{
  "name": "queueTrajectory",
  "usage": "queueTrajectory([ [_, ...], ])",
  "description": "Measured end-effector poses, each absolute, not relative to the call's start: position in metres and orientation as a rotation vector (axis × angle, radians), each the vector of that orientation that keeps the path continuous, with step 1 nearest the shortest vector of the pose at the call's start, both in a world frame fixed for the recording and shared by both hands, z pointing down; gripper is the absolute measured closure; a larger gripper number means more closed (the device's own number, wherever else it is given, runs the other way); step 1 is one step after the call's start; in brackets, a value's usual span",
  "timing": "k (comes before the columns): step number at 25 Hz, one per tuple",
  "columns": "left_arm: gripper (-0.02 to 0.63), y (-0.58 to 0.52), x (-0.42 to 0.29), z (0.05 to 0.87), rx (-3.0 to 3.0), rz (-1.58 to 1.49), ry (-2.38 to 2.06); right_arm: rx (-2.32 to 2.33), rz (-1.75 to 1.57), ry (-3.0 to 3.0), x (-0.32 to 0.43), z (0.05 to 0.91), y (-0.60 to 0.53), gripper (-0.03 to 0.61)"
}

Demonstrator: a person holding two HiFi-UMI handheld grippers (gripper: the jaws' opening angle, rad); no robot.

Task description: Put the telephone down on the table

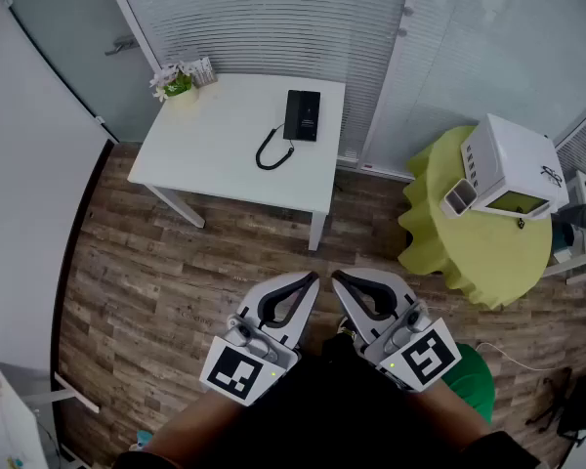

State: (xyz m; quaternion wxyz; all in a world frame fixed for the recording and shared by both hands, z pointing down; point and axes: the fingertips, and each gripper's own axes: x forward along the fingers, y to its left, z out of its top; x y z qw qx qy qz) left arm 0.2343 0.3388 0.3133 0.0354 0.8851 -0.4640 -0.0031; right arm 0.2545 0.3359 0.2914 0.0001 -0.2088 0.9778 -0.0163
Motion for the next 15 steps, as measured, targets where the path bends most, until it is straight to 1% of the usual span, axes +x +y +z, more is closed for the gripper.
queueTrajectory([
  [15, 0.604, 0.367, 0.191, 0.311, 2.679, -0.039, -1.503, -0.633, -0.100, 3.077, 0.221, 0.294, 0.361, 0.555],
])
